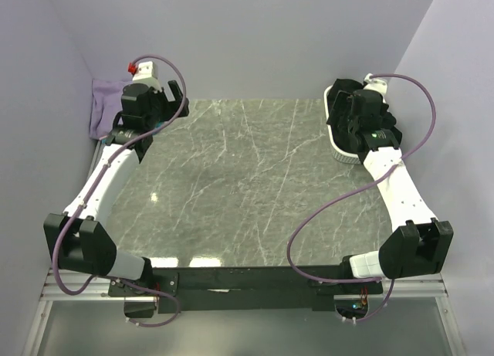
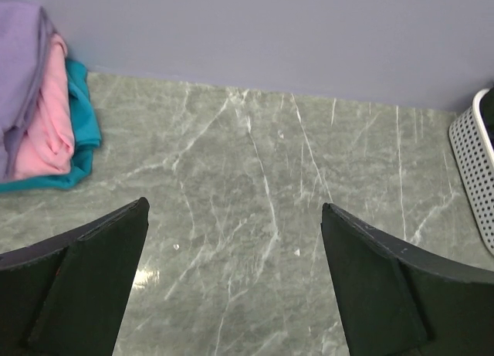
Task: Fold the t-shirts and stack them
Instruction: Grab the tshirt from the pile
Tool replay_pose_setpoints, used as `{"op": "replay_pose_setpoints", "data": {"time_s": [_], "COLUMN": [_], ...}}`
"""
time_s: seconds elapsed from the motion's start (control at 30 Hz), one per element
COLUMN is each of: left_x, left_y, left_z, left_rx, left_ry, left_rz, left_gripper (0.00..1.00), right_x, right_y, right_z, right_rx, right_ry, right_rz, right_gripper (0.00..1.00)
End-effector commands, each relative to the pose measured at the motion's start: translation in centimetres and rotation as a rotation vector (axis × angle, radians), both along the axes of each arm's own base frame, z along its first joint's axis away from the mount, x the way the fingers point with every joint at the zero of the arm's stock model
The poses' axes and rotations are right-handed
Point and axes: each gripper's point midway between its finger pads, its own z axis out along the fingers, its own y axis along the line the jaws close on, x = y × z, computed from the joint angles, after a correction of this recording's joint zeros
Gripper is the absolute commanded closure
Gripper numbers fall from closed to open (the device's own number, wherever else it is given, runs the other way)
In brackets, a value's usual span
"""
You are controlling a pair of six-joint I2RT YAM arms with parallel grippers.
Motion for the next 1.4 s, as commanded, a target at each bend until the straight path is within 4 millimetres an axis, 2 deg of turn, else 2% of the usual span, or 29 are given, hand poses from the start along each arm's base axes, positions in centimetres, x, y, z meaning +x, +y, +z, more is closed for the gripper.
{"op": "replay_pose_setpoints", "data": {"time_s": [0.0, 0.23, 0.3, 0.33, 0.4, 0.43, 0.47, 0.57, 0.6, 0.63, 0.77, 0.83, 1.0, 1.17, 1.2, 1.3, 1.37], "left_x": [-1.0, -1.0, -0.4, 0.1, 0.3, 0.3, 0.6, 0.9, 1.0, 1.1, 1.5, 1.7, 2.0, 2.2, 2.2, 2.3, 2.3], "left_y": [-0.7, -0.3, 0.0, -0.3, -1.0, -2.0, -2.4, -4.1, -4.4, -4.8, -5.7, -6.1, -6.7, -7.2, -7.2, -7.3, -7.4], "left_z": [2.6, 2.6, 1.2, 0.6, -1.0, -1.3, -2.6, -3.9, -4.0, -4.3, -5.7, -6.6, -7.7, -9.2, -9.3, -9.6, -9.8], "left_rx": [-0.024, -0.027, -0.028, -0.022, -0.015, -0.02, -0.019, -0.06, -0.071, -0.087, -0.117, -0.125, -0.148, -0.165, -0.167, -0.174, -0.176], "left_ry": [-0.11, -0.105, -0.051, -0.028, 0.033, 0.046, 0.078, 0.117, 0.113, 0.109, 0.135, 0.157, 0.178, 0.216, 0.22, 0.227, 0.232], "left_rz": [-0.05, -0.021, 0.007, -0.007, -0.049, -0.108, -0.131, -0.213, -0.232, -0.248, -0.284, -0.301, -0.325, -0.343, -0.344, -0.349, -0.351], "left_gripper": [0.01, 0.01, 0.01, 0.01, 0.0, 0.01, 0.0, 0.01, 0.0, 0.0, 0.01, 0.01, 0.01, 0.01, 0.01, 0.0, 0.0], "right_x": [0.1, 0.2, 0.9, 2.1, 2.9, 4.2, 4.7, 6.9, 7.4, 8.3, 10.4, 10.8, 10.9, 11.0, 10.9, 10.8, 10.6], "right_y": [-0.3, -1.0, -2.4, -2.7, -4.4, -4.9, -5.5, -8.3, -9.6, -10.2, -12.2, -12.5, -11.0, -9.6, -9.2, -8.6, -8.2], "right_z": [1.5, 1.2, 0.2, 0.3, 0.2, 0.4, 0.5, 0.4, 1.2, -0.6, -3.8, -5.8, -9.7, -11.8, -12.2, -13.6, -14.7], "right_rx": [-0.023, -0.034, -0.05, -0.055, -0.071, -0.074, -0.074, -0.035, -0.02, -0.006, 0.051, 0.055, 0.089, 0.133, 0.143, 0.161, 0.173], "right_ry": [-0.047, -0.047, -0.011, 0.001, 0.024, 0.026, 0.028, 0.045, 0.041, 0.083, 0.169, 0.237, 0.326, 0.371, 0.385, 0.424, 0.46], "right_rz": [0.009, -0.036, -0.107, -0.125, -0.192, -0.209, -0.228, -0.291, -0.314, -0.315, -0.316, -0.309, -0.222, -0.143, -0.125, -0.095, -0.076], "right_gripper": [0.0, 0.0, 0.0, 0.0, 0.0, 0.0, 0.0, 0.0, 0.0, 0.0, 0.04, 0.08, 0.13, 0.16, 0.18, 0.35, 0.37]}}
